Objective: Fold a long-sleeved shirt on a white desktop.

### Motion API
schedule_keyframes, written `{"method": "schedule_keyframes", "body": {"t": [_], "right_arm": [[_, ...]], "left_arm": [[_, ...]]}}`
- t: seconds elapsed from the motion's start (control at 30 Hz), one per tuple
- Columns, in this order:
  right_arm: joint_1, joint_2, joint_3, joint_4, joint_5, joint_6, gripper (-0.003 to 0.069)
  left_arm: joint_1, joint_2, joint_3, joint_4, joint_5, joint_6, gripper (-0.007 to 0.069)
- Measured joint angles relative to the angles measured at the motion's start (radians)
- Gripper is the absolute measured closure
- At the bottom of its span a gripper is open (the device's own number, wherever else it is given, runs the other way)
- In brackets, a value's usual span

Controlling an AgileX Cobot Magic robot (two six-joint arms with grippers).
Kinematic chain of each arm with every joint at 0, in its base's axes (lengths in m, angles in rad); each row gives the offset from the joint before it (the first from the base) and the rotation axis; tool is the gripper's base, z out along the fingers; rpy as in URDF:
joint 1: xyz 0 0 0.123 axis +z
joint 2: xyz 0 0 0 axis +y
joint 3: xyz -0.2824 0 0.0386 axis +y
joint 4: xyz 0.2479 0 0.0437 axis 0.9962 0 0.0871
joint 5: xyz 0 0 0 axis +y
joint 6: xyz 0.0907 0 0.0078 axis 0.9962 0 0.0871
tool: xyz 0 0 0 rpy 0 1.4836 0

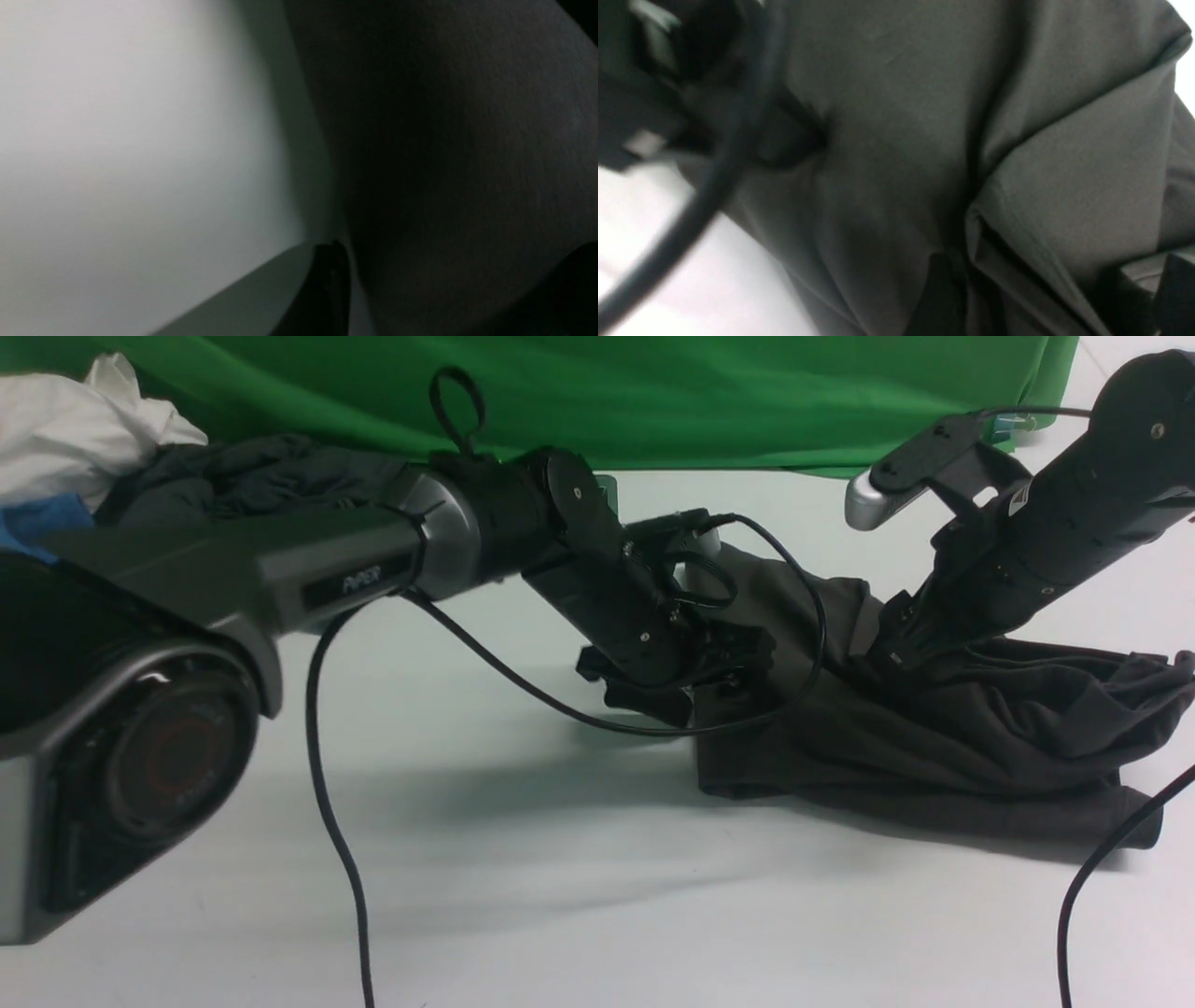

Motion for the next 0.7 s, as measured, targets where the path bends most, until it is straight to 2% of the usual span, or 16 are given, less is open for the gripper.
{"method": "schedule_keyframes", "body": {"t": [0.1,0.17,0.2,0.37,0.43,0.7], "right_arm": [[0.0,0.0,0.0,0.0,0.0,0.001,0.0116],[0.0,0.0,0.0,0.0,0.0,0.005,0.0116],[0.0,0.0,0.0,0.0,0.0,0.009,0.0116],[0.0,0.0,0.0,0.0,0.002,0.043,0.0116],[0.0,-0.007,0.0,0.0,0.007,0.059,0.0116],[0.0,-0.099,0.0,0.046,0.021,0.076,0.0116]], "left_arm": [[0.009,0.012,-0.001,-0.043,0.011,0.028,0.0031],[0.017,0.017,-0.001,-0.048,0.026,0.038,0.0128],[0.023,0.018,-0.001,-0.048,0.036,0.043,0.018],[0.062,0.019,-0.001,-0.046,0.106,0.07,0.0533],[0.085,0.012,-0.001,-0.029,0.13,0.079,0.0563],[0.178,-0.105,0.055,0.147,0.227,0.1,0.0564]]}}
